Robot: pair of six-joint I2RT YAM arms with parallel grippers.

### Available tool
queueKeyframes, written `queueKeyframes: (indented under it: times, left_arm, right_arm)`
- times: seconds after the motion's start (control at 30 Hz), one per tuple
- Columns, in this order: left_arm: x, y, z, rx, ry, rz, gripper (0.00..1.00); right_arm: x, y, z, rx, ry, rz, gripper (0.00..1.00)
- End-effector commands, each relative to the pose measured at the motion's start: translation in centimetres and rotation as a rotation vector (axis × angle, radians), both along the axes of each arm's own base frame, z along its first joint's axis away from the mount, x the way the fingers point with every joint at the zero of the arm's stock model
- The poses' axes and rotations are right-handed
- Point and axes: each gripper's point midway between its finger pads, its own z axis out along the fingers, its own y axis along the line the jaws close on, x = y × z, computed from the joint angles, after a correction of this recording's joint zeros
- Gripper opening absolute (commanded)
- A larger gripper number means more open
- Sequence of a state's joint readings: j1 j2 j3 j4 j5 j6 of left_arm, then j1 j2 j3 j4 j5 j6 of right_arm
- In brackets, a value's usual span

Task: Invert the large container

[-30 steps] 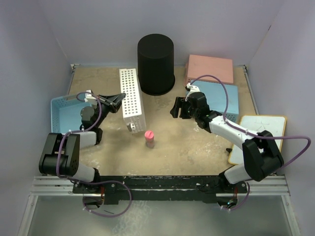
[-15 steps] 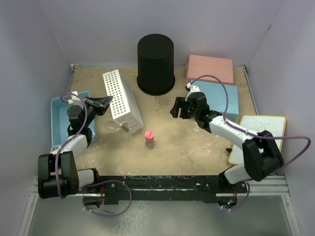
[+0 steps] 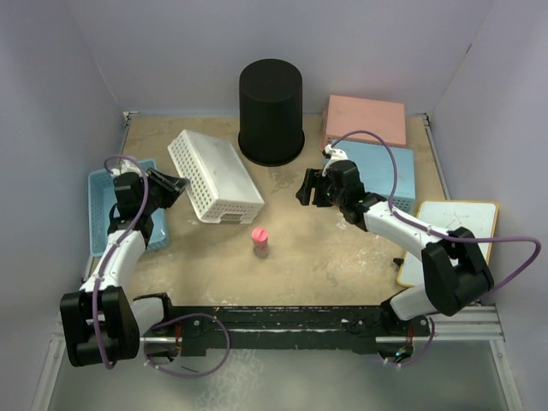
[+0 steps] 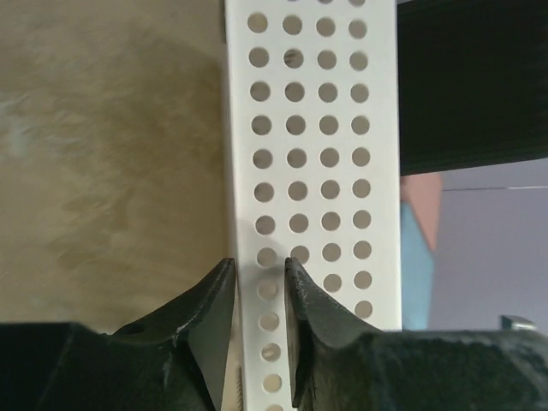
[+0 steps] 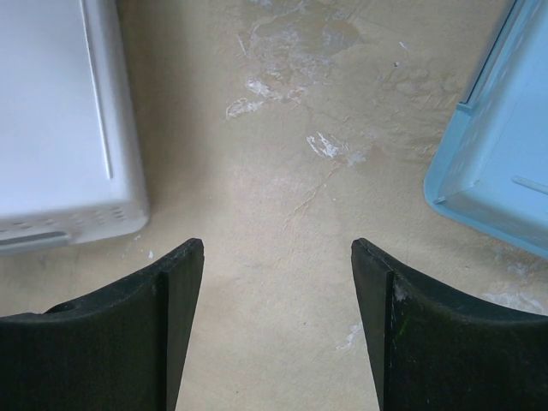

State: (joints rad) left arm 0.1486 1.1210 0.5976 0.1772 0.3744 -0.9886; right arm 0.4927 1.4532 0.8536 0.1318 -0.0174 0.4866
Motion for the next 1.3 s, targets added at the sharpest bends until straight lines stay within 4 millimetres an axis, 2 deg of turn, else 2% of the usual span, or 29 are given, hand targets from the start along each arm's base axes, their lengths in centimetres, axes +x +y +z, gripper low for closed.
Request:
queueKeyframes:
  times: [0.0,0.2,0.27,0.37,0.47,0.57,0.63,0.73,0.83,0.93,1.0,1.1,1.27]
  left_arm:
    - [-3.1,1.8,-4.9,0.174,0.224,0.017,0.29]
    - [-1.9,1.6,-4.6,0.175,0.208,-0.012,0.37]
    - [-1.5,2.0,-4.4,0.203,0.233,-0.011,0.47]
    - [-1.0,2.7,-2.8,0.268,0.245,-0.021,0.60]
    - [-1.1,3.2,-0.7,0.343,0.244,-0.029,0.65]
    - [-2.1,3.4,1.0,0.469,0.281,-0.003,0.65]
    - [-2.6,2.1,2.9,0.514,0.266,0.008,0.66]
    - [-3.6,0.5,4.3,0.512,0.267,0.023,0.66]
    - [-5.6,-1.3,3.5,0.592,0.280,-0.017,0.61]
    - [-7.8,-5.4,3.0,0.655,0.252,-0.104,0.62]
    - [-9.9,-8.0,2.6,0.733,0.236,-0.150,0.64]
    - [-11.9,-9.6,1.0,0.827,0.252,-0.184,0.65]
    - [-13.0,-9.8,-0.6,0.912,0.297,-0.142,0.66]
  right_arm:
    - [0.9,0.5,2.3,0.032,-0.060,-0.003,0.72]
    - [1.1,0.6,2.4,0.032,-0.065,-0.003,0.73]
    - [1.2,0.6,2.5,0.030,-0.065,-0.004,0.73]
    - [1.4,0.4,2.8,0.027,-0.077,-0.015,0.73]
    - [1.5,0.4,2.9,0.016,-0.087,-0.009,0.73]
    - [1.4,0.5,2.6,0.019,-0.078,-0.002,0.73]
    - [1.4,0.6,2.2,0.019,-0.065,-0.002,0.73]
    - [2.0,1.5,3.7,0.041,-0.089,0.014,0.73]
    - [1.4,4.1,4.9,0.059,-0.114,0.111,0.73]
    - [0.9,6.5,4.7,0.024,-0.106,0.182,0.73]
    - [1.2,6.8,4.3,0.020,-0.092,0.181,0.74]
    - [1.6,7.0,4.5,0.020,-0.095,0.183,0.74]
    - [2.2,6.2,5.0,-0.046,-0.121,0.177,0.74]
